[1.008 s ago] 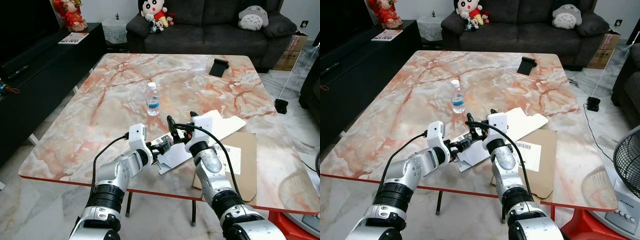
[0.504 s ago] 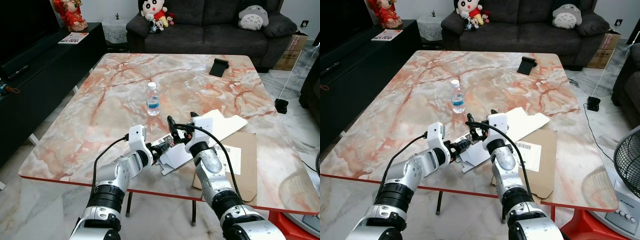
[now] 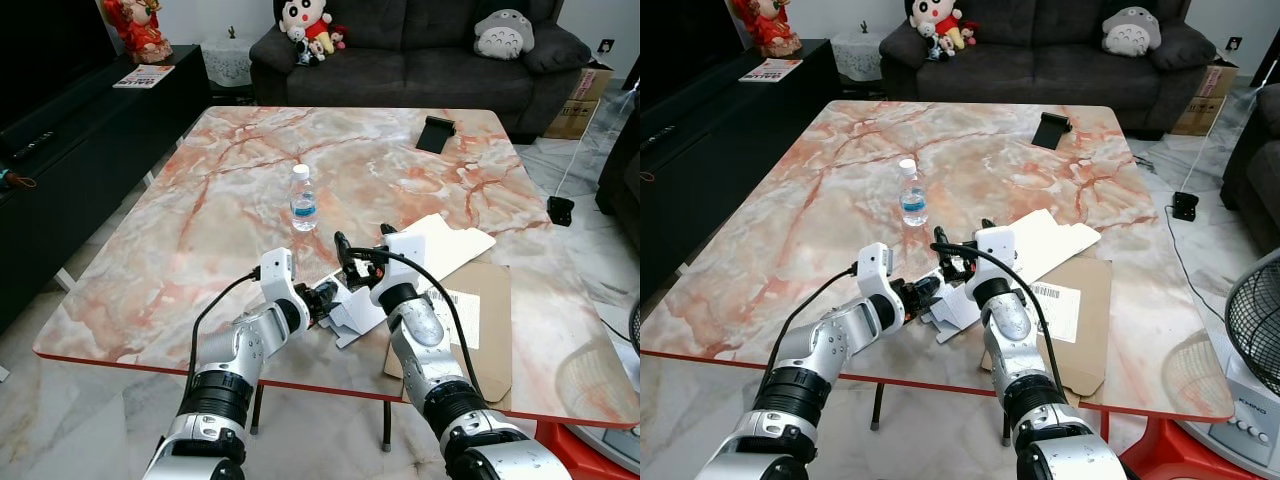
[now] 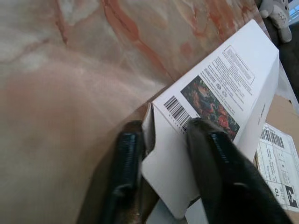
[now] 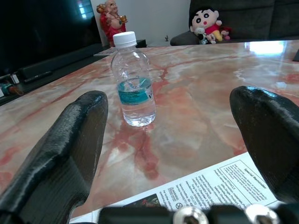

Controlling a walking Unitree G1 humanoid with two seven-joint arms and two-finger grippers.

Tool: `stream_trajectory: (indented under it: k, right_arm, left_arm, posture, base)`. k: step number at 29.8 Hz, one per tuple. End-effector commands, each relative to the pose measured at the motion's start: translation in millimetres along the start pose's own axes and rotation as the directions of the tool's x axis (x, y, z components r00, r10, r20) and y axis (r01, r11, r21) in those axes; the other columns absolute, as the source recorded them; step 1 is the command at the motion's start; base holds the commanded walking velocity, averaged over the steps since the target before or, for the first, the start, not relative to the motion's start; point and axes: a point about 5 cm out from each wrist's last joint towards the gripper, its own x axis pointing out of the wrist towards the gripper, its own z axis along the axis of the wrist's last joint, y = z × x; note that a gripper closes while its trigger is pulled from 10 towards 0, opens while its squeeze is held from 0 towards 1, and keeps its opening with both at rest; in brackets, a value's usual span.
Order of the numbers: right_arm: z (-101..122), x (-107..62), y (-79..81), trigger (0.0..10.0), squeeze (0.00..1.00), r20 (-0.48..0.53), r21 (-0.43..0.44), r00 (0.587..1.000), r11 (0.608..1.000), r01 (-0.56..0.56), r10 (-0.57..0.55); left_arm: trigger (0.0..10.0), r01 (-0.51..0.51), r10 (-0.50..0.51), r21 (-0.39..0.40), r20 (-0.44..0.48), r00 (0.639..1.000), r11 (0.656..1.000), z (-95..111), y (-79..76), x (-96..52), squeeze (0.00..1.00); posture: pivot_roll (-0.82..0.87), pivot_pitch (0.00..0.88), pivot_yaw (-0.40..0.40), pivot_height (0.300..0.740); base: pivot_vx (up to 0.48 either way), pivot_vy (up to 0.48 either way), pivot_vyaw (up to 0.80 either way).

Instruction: Picking trash to rubbish bin

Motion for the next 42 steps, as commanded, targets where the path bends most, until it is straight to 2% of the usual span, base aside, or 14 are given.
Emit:
stream_trajectory:
  k: [1, 5, 9, 16, 23, 30, 33, 35, 36, 37, 38, 42]
  right_arm:
    - [0.4, 1.3, 2.8, 10.0, 0.00, -0.001, 0.001, 1.000, 1.000, -0.007, 0.007]
    - [0.6, 1.3, 2.8, 10.0, 0.00, 0.001, 0.001, 1.000, 1.000, -0.005, 0.005]
    - [2.9, 1.9, 1.3, 10.0, 0.00, 0.016, 0.005, 1.000, 1.000, 0.002, -0.002]
    - [6.6, 2.9, -1.1, 10.0, 0.00, 0.034, 0.007, 0.999, 1.000, 0.014, -0.015]
    - [19.5, 6.8, -6.7, 10.0, 0.00, 0.096, 0.003, 0.994, 0.999, 0.044, -0.044]
    - [36.9, 11.1, -18.4, 10.0, 0.00, 0.167, -0.008, 0.981, 0.995, 0.099, -0.097]
    - [45.5, 12.9, -22.5, 10.0, 0.00, 0.201, -0.009, 0.973, 0.993, 0.120, -0.115]
    - [47.0, 13.2, -23.1, 10.0, 0.00, 0.207, -0.009, 0.971, 0.992, 0.123, -0.119]
    - [51.8, 14.0, -25.1, 10.0, 0.00, 0.226, -0.024, 0.966, 0.990, 0.136, -0.127]
    - [57.0, 14.7, -27.1, 10.0, 0.00, 0.248, -0.046, 0.959, 0.987, 0.152, -0.136]
    - [57.0, 14.7, -27.1, 10.0, 0.00, 0.248, -0.046, 0.959, 0.987, 0.152, -0.136]
    - [57.9, 14.5, -26.9, 10.0, 0.00, 0.255, -0.055, 0.955, 0.984, 0.169, -0.149]
  left_arm:
    - [0.0, 0.001, -0.001, 0.008, 0.021, 1.000, 1.000, 6.3, -1.2, 0.7, 0.00]
    - [0.0, 0.005, -0.005, 0.008, 0.027, 1.000, 1.000, 6.6, -1.5, 0.9, 0.00]
    - [0.0, 0.037, -0.039, 0.021, 0.095, 0.995, 0.999, 13.9, -6.6, 0.5, 0.00]
    - [0.0, 0.074, -0.075, 0.015, 0.144, 0.987, 0.997, 20.1, -12.5, -0.2, 0.00]
    - [0.0, 0.105, -0.107, 0.017, 0.206, 0.973, 0.994, 26.8, -17.9, -1.0, 0.00]
    - [0.0, 0.128, -0.120, -0.003, 0.339, 0.933, 0.992, 43.6, -21.4, -6.4, 0.00]
    - [0.0, 0.159, -0.153, 0.020, 0.428, 0.891, 0.987, 55.3, -27.4, -11.8, 0.00]
    - [0.0, 0.163, -0.159, 0.029, 0.444, 0.882, 0.986, 57.6, -28.6, -13.0, 0.00]
    - [10.0, 0.136, -0.163, 0.091, 0.478, 0.863, 0.987, 63.0, -32.5, -14.9, 0.00]
    - [10.0, 0.088, -0.171, 0.181, 0.517, 0.839, 0.980, 69.0, -38.5, -17.1, 0.00]
    - [10.0, 0.088, -0.171, 0.181, 0.517, 0.839, 0.980, 69.0, -38.5, -17.1, 0.00]
    - [10.0, 0.000, -0.181, 0.318, 0.539, 0.823, 0.948, 70.1, -43.8, -18.1, 0.00]
  posture:
    - [0.04, 0.000, 0.050, 0.740]
    - [0.04, 0.000, 0.050, 0.740]
    - [0.04, 0.000, 0.048, 0.740]
    - [0.04, 0.000, 0.048, 0.740]
    - [0.04, 0.000, 0.048, 0.740]
    - [0.04, 0.000, 0.047, 0.740]
    - [0.04, 0.000, 0.047, 0.740]
    - [0.04, 0.000, 0.047, 0.740]
    - [0.03, 0.000, 0.046, 0.740]
    - [0.03, 0.000, 0.047, 0.740]
    - [0.03, 0.000, 0.047, 0.740]
    - [0.03, 0.000, 0.047, 0.740]
  base:
    - [0.000, 0.000, 0.00]
    - [0.000, 0.000, 0.00]
    - [0.000, 0.000, 0.00]
    - [0.000, 0.000, 0.00]
    - [0.000, 0.000, 0.00]
    - [0.000, 0.000, 0.00]
    - [0.000, 0.000, 0.00]
    - [0.000, 0.000, 0.00]
    - [0.000, 0.000, 0.00]
    - [0.000, 0.000, 0.00]
    - [0.000, 0.000, 0.00]
    - [0.000, 0.000, 0.00]
